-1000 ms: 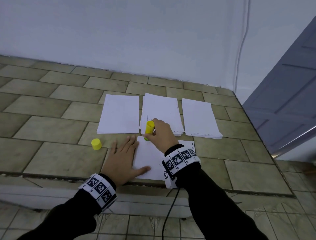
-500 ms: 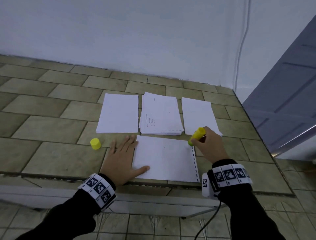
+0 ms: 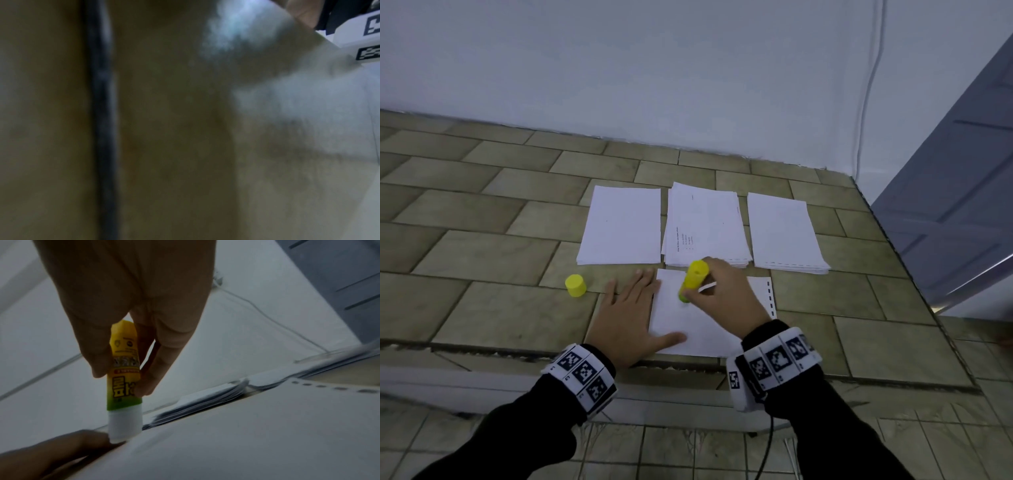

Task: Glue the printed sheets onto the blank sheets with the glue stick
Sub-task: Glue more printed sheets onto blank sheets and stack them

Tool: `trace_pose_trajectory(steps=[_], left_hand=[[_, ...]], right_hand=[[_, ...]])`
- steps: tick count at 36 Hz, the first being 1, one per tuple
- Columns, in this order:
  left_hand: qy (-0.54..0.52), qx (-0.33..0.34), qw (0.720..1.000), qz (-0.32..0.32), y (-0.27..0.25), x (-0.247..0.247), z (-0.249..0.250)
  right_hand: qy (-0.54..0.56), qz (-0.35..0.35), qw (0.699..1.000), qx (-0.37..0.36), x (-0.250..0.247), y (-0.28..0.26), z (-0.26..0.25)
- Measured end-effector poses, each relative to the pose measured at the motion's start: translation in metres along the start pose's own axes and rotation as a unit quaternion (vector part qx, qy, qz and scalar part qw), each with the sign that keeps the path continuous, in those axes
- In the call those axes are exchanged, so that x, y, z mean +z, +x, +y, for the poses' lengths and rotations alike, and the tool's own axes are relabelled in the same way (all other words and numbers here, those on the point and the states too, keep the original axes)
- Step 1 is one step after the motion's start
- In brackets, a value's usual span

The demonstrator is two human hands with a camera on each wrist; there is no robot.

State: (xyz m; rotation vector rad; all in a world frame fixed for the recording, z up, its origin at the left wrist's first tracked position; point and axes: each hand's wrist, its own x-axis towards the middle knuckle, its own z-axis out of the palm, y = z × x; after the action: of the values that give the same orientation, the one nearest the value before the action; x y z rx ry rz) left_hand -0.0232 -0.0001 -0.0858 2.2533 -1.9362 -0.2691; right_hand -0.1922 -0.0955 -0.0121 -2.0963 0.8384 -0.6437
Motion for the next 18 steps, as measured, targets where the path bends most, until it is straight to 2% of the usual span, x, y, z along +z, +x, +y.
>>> trace_pose_trajectory(steps=[5, 9, 18], left_hand=[[-0.01, 0.005, 1.0, 0.01, 0.002, 0.003, -0.002], [-0.013, 0.009, 1.0, 0.019, 0.003, 0.006, -0.004], [0.016, -0.003, 1.0, 0.004, 0.0, 0.002, -0.003]], right_hand=[[-0.023, -0.04, 0.999, -0.028, 0.021, 0.004, -0.013], [-0.062, -0.058, 0.996, -0.018, 0.023, 0.004, -0.01], [-0.057, -0.01, 0.998, 0.017, -0.019, -0.016, 0.017]])
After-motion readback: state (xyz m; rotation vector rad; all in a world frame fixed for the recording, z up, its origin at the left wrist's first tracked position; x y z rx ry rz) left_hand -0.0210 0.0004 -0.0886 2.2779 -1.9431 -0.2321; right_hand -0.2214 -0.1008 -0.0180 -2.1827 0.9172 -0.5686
